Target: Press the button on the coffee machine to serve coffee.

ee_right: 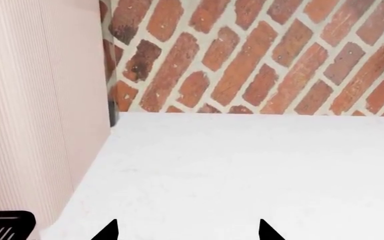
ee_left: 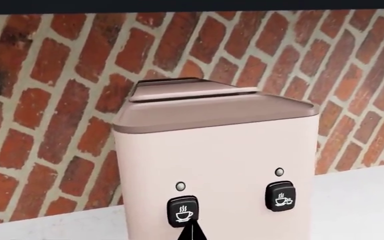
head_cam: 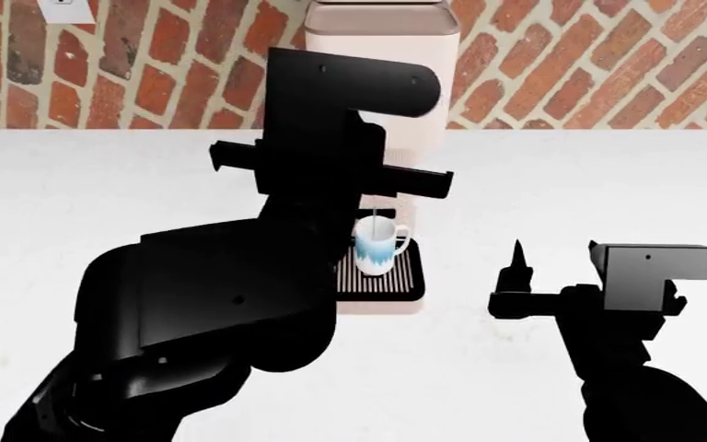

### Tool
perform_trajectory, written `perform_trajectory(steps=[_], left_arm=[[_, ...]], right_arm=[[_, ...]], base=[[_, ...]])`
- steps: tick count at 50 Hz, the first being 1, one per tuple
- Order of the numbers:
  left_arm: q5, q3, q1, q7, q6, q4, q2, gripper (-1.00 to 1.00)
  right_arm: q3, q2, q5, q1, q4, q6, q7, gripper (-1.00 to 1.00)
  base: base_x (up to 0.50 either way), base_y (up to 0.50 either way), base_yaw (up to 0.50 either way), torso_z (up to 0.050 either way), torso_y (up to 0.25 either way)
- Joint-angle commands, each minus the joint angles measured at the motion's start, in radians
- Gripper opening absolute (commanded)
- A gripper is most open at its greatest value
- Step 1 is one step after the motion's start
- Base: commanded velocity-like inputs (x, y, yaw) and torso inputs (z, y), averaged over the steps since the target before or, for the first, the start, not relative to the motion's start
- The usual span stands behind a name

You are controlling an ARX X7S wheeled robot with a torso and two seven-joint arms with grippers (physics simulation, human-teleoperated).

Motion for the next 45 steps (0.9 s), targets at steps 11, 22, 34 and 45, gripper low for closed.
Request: perform_trajectory(steps=[11, 22, 34, 45], left_arm=[[0.006, 0.014, -0.009, -0.003, 0.014, -0.023, -0.011, -1.0], [-0.054, -0.003, 0.004, -0.062, -0.007, 0.043, -0.015, -1.0], [-0.142, -0.026, 0.045, -0.134, -0.033, 0.153, -0.049, -1.0], [-0.138, -0.037, 0.074, -0.117, -0.017, 0.175, -0.104, -1.0]], right_arm=[[-0.001, 0.002, 0.006, -0.004, 0.003, -0.006, 0.004, 1.0], [0.003, 0.002, 0.009, -0.014, 0.009, -0.019, 0.005, 1.0], [0.003, 0.002, 0.012, -0.02, 0.005, -0.019, 0.012, 1.0], [0.004, 0.002, 0.015, -0.026, 0.001, -0.023, 0.016, 1.0]], base=[[0.0, 0.0, 0.0, 0.0, 0.0], [0.0, 0.0, 0.0, 0.0, 0.0], [0.0, 0.0, 0.0, 0.0, 0.0], [0.0, 0.0, 0.0, 0.0, 0.0]])
